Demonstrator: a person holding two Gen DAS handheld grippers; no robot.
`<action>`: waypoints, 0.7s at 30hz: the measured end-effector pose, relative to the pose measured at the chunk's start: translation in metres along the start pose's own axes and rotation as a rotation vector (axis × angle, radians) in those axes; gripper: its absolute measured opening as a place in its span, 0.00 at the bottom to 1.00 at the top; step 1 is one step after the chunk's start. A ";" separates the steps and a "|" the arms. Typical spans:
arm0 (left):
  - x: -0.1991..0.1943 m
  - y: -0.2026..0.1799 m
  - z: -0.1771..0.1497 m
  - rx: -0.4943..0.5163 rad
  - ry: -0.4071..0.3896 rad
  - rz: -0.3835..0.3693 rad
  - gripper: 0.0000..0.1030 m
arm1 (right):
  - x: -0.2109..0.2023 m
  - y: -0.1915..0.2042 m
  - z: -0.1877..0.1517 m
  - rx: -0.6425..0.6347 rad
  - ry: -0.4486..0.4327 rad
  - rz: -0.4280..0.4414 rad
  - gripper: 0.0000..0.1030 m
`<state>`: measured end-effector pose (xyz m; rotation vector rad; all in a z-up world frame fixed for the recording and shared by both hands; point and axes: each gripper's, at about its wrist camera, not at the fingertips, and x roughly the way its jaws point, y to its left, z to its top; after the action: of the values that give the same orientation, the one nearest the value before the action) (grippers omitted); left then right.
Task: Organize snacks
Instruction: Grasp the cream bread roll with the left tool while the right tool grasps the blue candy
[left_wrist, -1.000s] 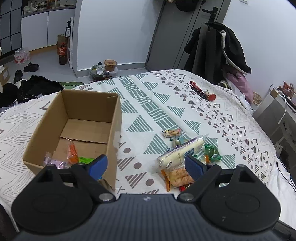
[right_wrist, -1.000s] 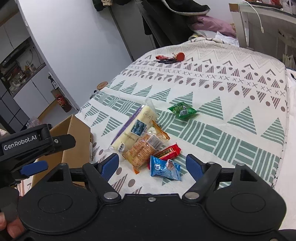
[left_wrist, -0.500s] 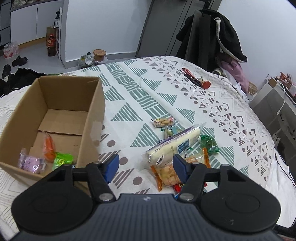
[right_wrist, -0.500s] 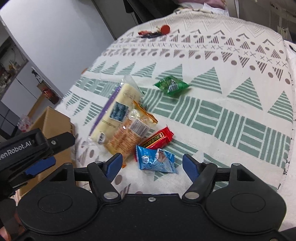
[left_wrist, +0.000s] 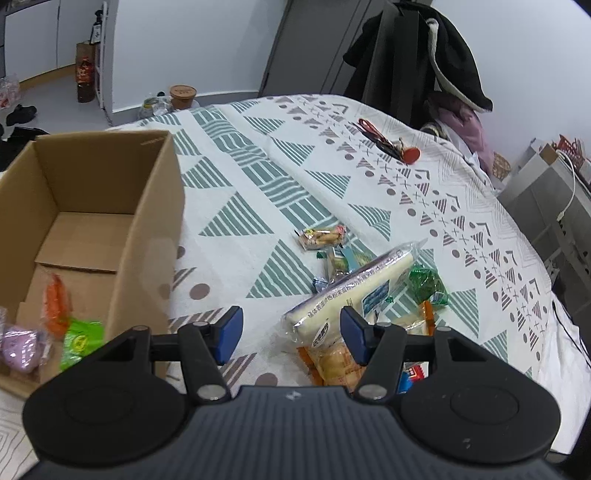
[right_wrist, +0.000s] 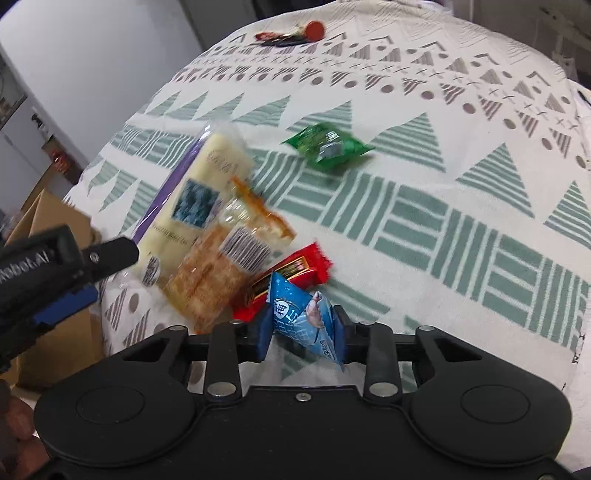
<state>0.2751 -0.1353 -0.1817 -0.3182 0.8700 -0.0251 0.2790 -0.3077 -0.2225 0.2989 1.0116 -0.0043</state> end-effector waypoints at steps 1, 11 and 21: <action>0.004 0.000 0.000 0.003 0.007 -0.007 0.56 | -0.001 -0.002 0.001 0.007 -0.010 -0.012 0.30; 0.025 -0.011 -0.001 0.073 0.013 -0.059 0.56 | -0.001 -0.014 0.010 0.059 -0.060 -0.064 0.30; 0.032 -0.012 -0.004 0.092 0.038 -0.063 0.31 | 0.001 -0.015 0.010 0.061 -0.062 -0.056 0.31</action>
<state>0.2939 -0.1523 -0.2045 -0.2597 0.8934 -0.1295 0.2860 -0.3242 -0.2218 0.3241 0.9596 -0.0945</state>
